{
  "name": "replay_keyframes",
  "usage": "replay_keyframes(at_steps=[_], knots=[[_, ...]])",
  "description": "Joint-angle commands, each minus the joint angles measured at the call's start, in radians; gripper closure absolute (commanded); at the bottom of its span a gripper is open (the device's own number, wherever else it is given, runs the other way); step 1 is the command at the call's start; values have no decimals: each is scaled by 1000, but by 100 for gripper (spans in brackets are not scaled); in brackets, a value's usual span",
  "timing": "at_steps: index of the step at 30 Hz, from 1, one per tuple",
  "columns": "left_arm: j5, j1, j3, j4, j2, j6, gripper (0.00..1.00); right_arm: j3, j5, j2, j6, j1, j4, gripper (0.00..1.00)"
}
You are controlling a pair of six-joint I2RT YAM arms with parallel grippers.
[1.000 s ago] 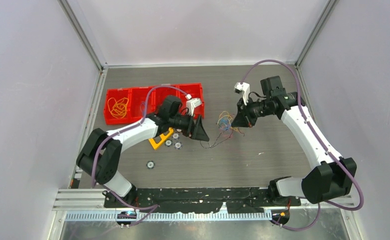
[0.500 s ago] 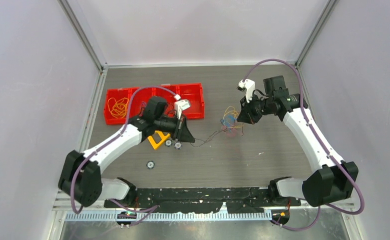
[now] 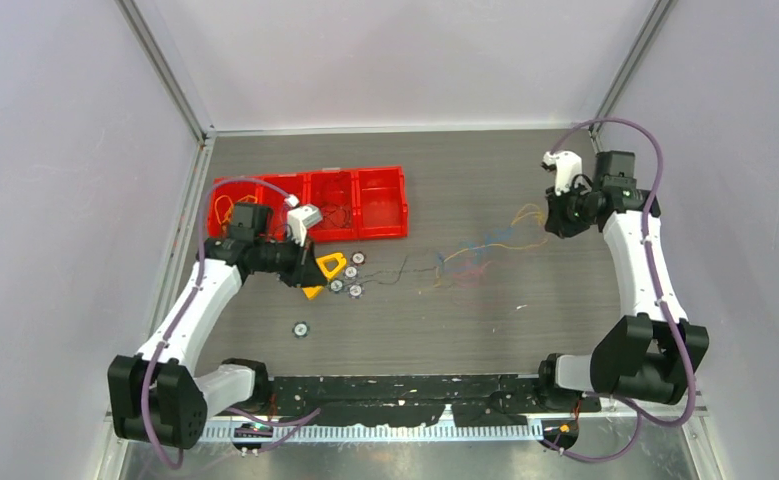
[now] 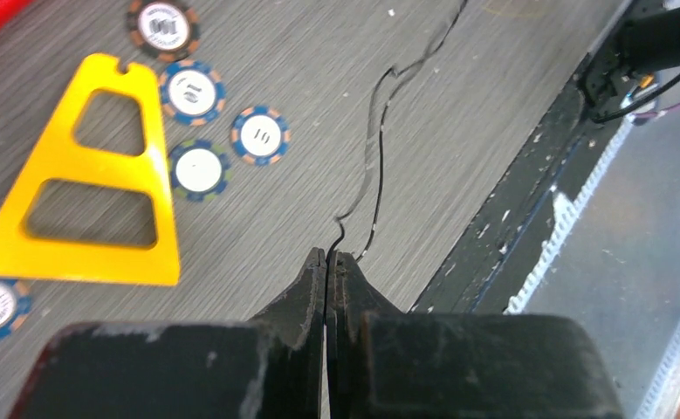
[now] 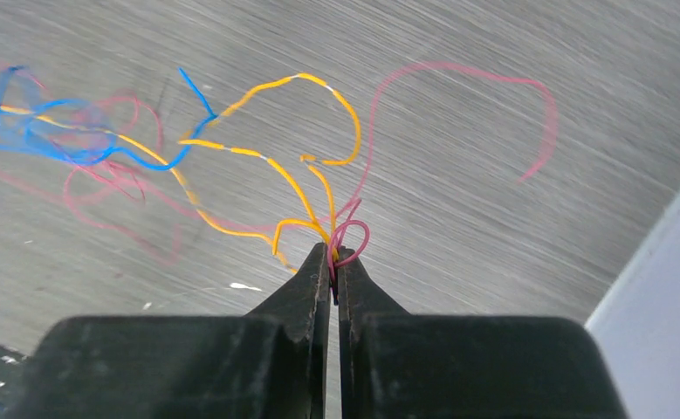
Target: Untangle the cables
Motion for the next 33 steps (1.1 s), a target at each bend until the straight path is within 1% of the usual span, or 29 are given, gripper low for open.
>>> replay_keyframes(at_steps=[1, 6, 10, 13, 17, 22, 25, 27, 29, 30, 31, 32, 33], knots=[[-37, 107, 72, -203, -56, 216, 100, 6, 79, 49, -114, -86, 22, 95], [-79, 248, 123, -379, -69, 416, 100, 3, 100, 94, -166, -161, 25, 95], [-104, 355, 152, -458, -93, 535, 100, -15, 151, 119, -195, -186, 66, 95], [-125, 412, 159, -502, -104, 616, 100, -8, 163, 142, -203, -220, 92, 95], [-154, 466, 144, -537, -96, 708, 100, 9, 153, 165, -217, -243, 75, 95], [-223, 515, 126, -519, -91, 779, 100, 4, 174, 159, -235, -256, 80, 95], [-246, 571, 128, -532, -68, 839, 100, 14, 166, 164, -245, -273, 74, 95], [-218, 586, 142, -552, -59, 862, 100, 19, 135, 164, -252, -276, 56, 95], [-115, 585, 204, -614, -67, 870, 100, 30, 67, 171, -261, -274, 0, 95], [-38, 581, 240, -647, -76, 855, 100, 36, 37, 174, -263, -272, -52, 95], [26, 564, 283, -671, -86, 824, 100, 53, -24, 183, -271, -265, -81, 95], [74, 534, 325, -674, -95, 767, 100, 60, -48, 188, -273, -260, -134, 95], [100, 498, 371, -660, -107, 706, 100, 71, -76, 192, -273, -247, -152, 94]])
